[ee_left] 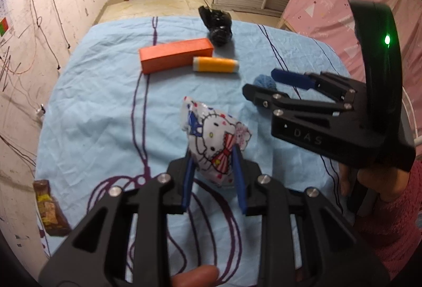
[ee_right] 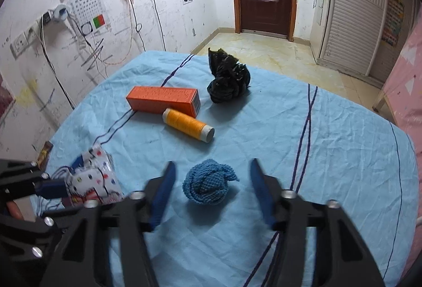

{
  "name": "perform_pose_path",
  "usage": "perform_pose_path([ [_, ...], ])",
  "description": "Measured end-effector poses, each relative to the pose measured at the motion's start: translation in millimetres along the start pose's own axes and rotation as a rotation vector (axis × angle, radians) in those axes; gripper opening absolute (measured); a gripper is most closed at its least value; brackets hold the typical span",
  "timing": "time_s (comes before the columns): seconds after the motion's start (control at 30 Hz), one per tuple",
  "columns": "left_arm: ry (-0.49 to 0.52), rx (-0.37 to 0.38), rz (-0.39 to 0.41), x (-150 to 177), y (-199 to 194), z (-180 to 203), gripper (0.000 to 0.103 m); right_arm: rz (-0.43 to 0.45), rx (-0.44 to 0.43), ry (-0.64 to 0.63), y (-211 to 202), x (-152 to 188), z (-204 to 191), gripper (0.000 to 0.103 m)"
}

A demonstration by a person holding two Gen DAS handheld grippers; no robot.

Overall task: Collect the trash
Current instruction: 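Grasp the Hello Kitty printed bag with the left tool while the right tool grasps the blue yarn ball, then carry both items over the yellow basket and open both tools to drop them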

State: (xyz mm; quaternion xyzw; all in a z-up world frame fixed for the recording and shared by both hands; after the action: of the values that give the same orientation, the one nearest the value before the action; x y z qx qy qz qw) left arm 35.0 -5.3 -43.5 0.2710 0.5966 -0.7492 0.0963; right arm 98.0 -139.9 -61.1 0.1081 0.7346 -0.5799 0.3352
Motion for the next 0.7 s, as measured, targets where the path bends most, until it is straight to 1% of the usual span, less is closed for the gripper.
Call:
perform_pose_path([
  [0.03, -0.003, -0.002, 0.004, -1, -2, -1, 0.025, -0.007, 0.003, -0.005, 1, 1, 0, 0.026],
  [0.07, -0.005, -0.004, 0.008, -1, -3, -2, 0.025, -0.009, 0.003, -0.007, 2, 1, -1, 0.021],
  [0.13, -0.007, -0.009, 0.015, -3, -5, -3, 0.025, -0.006, 0.014, -0.018, 2, 2, -3, 0.019],
  [0.27, -0.011, -0.02, 0.028, -7, -11, -5, 0.025, 0.021, 0.027, -0.03, -6, 1, -6, 0.018],
  [0.4, -0.018, -0.033, 0.049, -11, -20, -6, 0.025, 0.059, 0.029, -0.005, -20, -1, 3, 0.018],
  [0.57, -0.029, -0.071, 0.117, -28, -42, -9, 0.025, 0.106, 0.047, 0.028, -42, -1, 23, 0.018],
  [0.7, -0.029, -0.099, 0.157, -40, -56, -10, 0.025, 0.141, 0.064, 0.059, -60, 2, 40, 0.018],
])
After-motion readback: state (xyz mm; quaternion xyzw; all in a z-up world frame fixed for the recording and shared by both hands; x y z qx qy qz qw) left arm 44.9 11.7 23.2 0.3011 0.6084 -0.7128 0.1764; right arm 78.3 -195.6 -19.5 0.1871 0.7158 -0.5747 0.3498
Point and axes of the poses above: each gripper's, at about its wrist camera, not at the fingertips, and y roughly the way its jaws point, z to its right, x to its underside, the point moved 2 cm from there along y, roughly the way its jaws point, and after that the axes turned 3 degrees about y, right-handed, at the moved point
